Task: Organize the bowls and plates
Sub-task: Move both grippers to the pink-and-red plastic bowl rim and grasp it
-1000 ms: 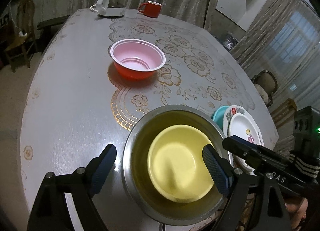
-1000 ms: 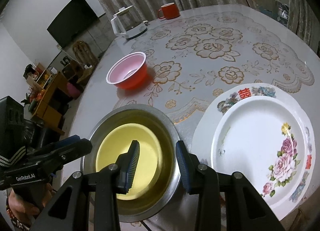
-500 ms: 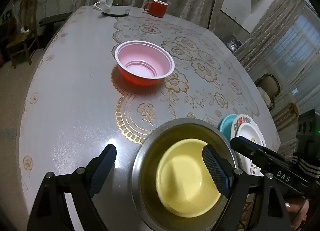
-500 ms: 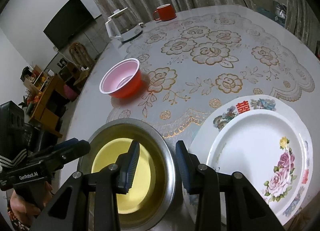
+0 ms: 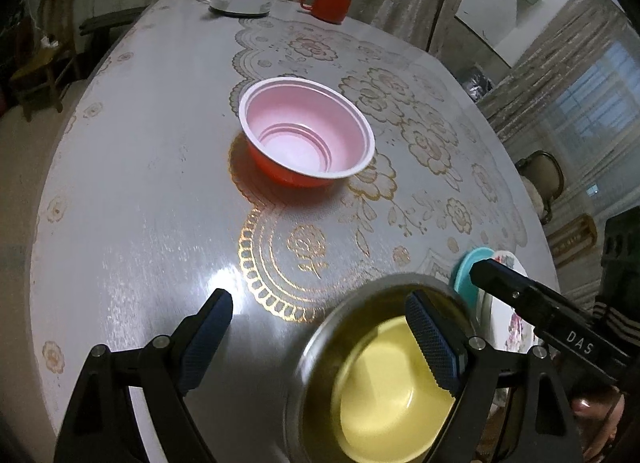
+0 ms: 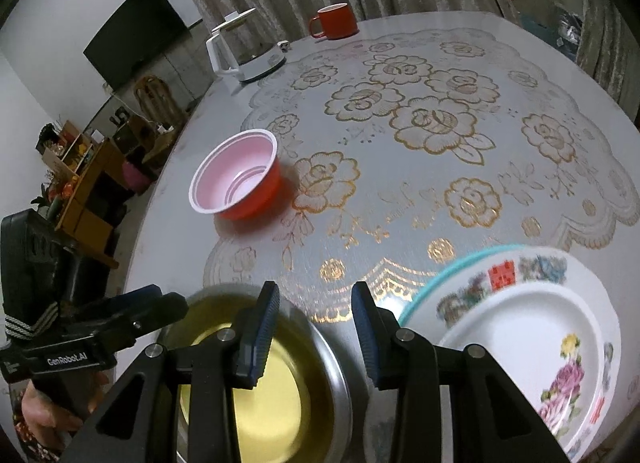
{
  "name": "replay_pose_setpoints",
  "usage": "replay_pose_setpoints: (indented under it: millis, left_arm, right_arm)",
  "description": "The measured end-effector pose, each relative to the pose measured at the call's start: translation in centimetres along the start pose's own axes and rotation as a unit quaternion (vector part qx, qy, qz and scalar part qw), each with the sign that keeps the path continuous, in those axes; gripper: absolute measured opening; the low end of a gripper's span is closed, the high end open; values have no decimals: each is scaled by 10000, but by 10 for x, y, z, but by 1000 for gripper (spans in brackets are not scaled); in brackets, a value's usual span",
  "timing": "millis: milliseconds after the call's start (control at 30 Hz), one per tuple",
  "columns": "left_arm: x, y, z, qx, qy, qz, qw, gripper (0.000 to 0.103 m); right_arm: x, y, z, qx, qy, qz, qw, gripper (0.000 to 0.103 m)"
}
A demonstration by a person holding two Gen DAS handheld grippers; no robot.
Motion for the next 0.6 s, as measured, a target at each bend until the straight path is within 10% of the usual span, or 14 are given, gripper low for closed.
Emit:
replay_pose_setpoints:
  millis: [600]
  left_arm:
    - [39, -43, 6, 52, 196, -560, 9982, 89]
  right_arm:
    - [52, -12, 32, -67, 35, -206, 9998, 37]
Point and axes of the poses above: each gripper's, at about its wrist camera, not at the fingertips, and z roughly the way its jaws point, y to its right, x to its top, the point moved 5 cm from there along z, roughly the way its jaws point, and after that the axes turned 3 degrees about -x, right-handed, at the moved point
